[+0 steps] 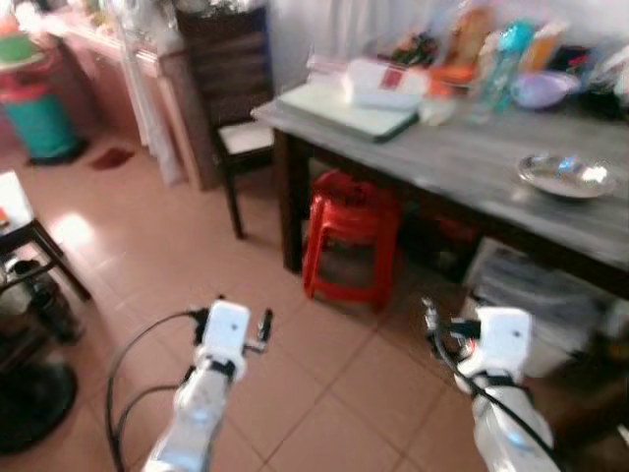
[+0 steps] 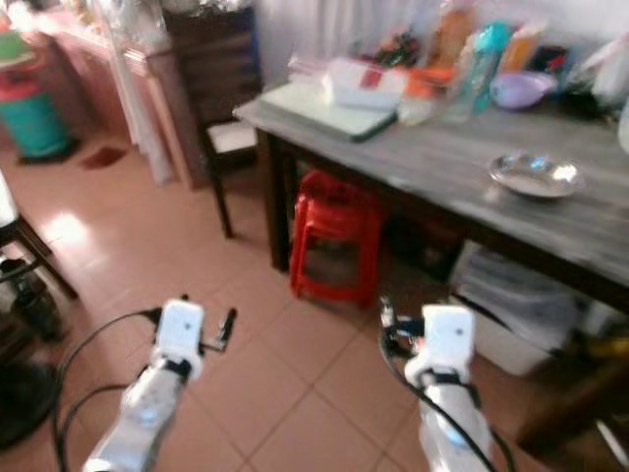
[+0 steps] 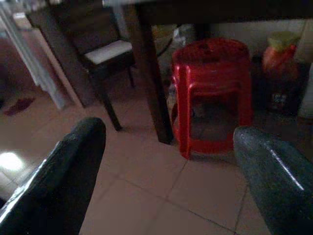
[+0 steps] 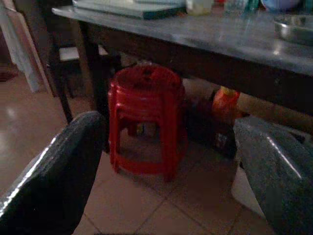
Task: Setting the table
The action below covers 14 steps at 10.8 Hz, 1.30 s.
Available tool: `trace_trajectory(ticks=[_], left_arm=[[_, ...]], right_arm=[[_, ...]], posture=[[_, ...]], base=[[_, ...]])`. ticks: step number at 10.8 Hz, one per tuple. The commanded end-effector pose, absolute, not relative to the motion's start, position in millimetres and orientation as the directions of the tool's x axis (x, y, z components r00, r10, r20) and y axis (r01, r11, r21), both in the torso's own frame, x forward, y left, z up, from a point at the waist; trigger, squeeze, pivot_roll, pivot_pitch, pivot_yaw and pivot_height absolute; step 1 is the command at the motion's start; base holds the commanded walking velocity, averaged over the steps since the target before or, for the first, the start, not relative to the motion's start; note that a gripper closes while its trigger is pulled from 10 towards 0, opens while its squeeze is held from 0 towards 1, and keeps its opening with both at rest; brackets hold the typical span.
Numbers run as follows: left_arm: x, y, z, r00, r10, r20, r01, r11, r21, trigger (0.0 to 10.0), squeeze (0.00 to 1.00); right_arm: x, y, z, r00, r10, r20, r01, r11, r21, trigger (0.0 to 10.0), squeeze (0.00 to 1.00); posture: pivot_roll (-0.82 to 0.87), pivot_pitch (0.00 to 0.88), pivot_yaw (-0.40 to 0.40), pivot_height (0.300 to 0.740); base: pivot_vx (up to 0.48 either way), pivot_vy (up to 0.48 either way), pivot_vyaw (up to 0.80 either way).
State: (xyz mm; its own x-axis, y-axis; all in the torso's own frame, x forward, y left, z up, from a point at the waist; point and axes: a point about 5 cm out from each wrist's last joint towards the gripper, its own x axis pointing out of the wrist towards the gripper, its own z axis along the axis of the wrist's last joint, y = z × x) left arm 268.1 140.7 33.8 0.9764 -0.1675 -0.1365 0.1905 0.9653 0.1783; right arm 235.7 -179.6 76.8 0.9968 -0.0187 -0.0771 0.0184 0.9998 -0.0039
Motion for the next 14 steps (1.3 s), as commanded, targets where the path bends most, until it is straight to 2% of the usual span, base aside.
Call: trace_trajectory(ticks=[1, 5, 8, 11, 14], left_arm=[[268.2, 137.2, 38.4, 0.969, -0.22, -0.111, 0.235, 0.96, 0.151, 10.0, 0.0], [268.3, 136.2, 39.3, 0.964, -0.243, -0.107, 0.258, 0.955, 0.149, 10.0, 0.0], [267.5, 135.2, 39.0, 0.962, -0.251, -0.107, 0.265, 0.953, 0.147, 10.0, 0.0], [268.0, 134.4, 42.4, 0.96, -0.266, -0.091, 0.278, 0.948, 0.157, 10.0, 0.0], [267.4, 133.2, 42.1, 0.959, -0.269, -0.092, 0.281, 0.948, 0.152, 10.0, 0.0]], right_arm=[[237.5, -182.5, 79.6, 0.997, -0.021, -0.07, 0.02, 1.0, -0.013, 10.0, 0.0], [238.3, -183.2, 79.6, 0.997, -0.021, -0.072, 0.02, 1.0, -0.015, 10.0, 0.0], [238.2, -183.3, 80.1, 0.997, -0.018, -0.069, 0.017, 1.0, -0.017, 10.0, 0.0], [237.7, -184.3, 81.0, 0.998, -0.02, -0.067, 0.018, 1.0, -0.021, 10.0, 0.0], [236.8, -184.6, 81.1, 0.997, -0.02, -0.068, 0.018, 1.0, -0.025, 10.0, 0.0]], posture=[[0.0, 0.0, 0.052, 0.74], [0.0, 0.0, 0.051, 0.74], [0.0, 0.0, 0.05, 0.74], [0.0, 0.0, 0.049, 0.74], [-0.01, 0.0, 0.049, 0.74]], base=[[0.0, 0.0, 0.0], [0.0, 0.0, -0.15], [0.0, -0.279, -0.59], [0.0, -0.301, 0.0], [0.0, -0.304, -0.71]])
